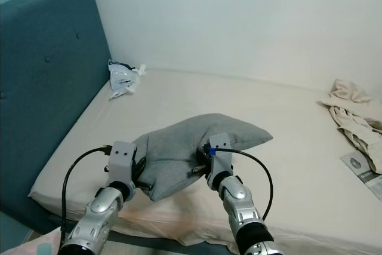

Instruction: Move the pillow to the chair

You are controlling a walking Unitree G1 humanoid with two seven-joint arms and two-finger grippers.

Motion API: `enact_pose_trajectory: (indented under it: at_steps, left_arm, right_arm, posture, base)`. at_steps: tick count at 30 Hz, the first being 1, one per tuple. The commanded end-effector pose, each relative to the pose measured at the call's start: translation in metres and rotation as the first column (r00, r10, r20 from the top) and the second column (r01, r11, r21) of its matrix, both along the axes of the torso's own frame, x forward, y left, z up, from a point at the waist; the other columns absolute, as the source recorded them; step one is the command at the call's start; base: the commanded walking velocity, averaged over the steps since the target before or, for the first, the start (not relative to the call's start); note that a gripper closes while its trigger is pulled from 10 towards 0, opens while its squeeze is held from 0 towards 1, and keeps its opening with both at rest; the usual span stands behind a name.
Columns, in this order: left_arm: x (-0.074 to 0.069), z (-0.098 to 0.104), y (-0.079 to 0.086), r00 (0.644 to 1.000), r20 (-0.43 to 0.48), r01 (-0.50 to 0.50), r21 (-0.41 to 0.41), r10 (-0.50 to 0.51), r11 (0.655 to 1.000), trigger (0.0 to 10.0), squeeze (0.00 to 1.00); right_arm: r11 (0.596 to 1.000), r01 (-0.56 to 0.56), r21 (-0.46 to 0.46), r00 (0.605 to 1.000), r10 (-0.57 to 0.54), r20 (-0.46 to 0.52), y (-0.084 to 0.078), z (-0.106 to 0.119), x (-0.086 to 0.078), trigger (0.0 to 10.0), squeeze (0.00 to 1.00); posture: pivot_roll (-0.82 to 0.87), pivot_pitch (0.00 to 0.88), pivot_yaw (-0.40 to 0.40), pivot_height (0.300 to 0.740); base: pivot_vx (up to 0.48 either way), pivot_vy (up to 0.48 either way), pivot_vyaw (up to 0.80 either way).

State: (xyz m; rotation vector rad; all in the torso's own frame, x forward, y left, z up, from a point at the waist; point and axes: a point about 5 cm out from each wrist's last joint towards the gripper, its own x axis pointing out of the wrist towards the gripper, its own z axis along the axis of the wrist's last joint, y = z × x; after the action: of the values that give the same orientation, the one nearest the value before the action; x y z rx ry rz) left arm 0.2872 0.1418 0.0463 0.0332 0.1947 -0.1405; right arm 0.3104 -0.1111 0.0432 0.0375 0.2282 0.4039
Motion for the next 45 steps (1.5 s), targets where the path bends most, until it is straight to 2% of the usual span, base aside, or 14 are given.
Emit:
enact_pose_trajectory:
  at_steps: [1, 4, 19, 38, 45]
  left_arm:
    - [0.0014, 0.0042, 0.017, 0.997, 0.037, -0.071, 0.03, 0.07, 0.997, 10.0, 0.0]
    - [0.0003, 0.0024, 0.0157, 0.998, 0.034, -0.056, 0.048, 0.054, 0.997, 10.0, 0.0]
    - [0.0029, 0.0038, 0.0146, 0.997, 0.038, -0.065, 0.043, 0.063, 0.997, 10.0, 0.0]
    - [0.0042, 0.0048, 0.016, 0.997, 0.04, -0.068, 0.056, 0.066, 0.996, 10.0, 0.0]
    - [0.0016, 0.0038, 0.021, 0.994, 0.044, -0.107, 0.062, 0.104, 0.992, 10.0, 0.0]
  right_arm:
    - [0.999, 0.044, -0.017, 0.998, -0.043, 0.037, -0.0128, 0.004, 0.0016, 10.0, 0.0]
    - [0.999, 0.037, -0.02, 0.999, -0.036, 0.038, -0.0129, 0.0024, -0.0005, 10.0, 0.0]
    - [0.998, 0.066, -0.019, 0.998, -0.067, -0.011, -0.0181, -0.0024, -0.0005, 10.0, 0.0]
    - [0.998, 0.061, -0.006, 0.998, -0.061, -0.011, -0.0176, -0.0006, 0.001, 10.0, 0.0]
    - [0.999, 0.052, -0.009, 0.999, -0.052, -0.017, -0.0171, -0.0015, 0.0005, 10.0, 0.0]
  posture:
    - [0.03, 0.055, -0.053, 0.74]
    - [0.03, 0.056, -0.052, 0.74]
    - [0.03, 0.07, -0.051, 0.74]
    - [0.03, 0.072, -0.052, 0.74]
    - [0.04, 0.073, -0.061, 0.74]
  base:
    - [0.0, 0.0, 0.0]
    - [0.0, 0.0, 0.0]
    - [0.0, 0.0, -0.75]
    - [0.0, 0.0, -0.8]
    - [0.0, 0.0, -0.8]
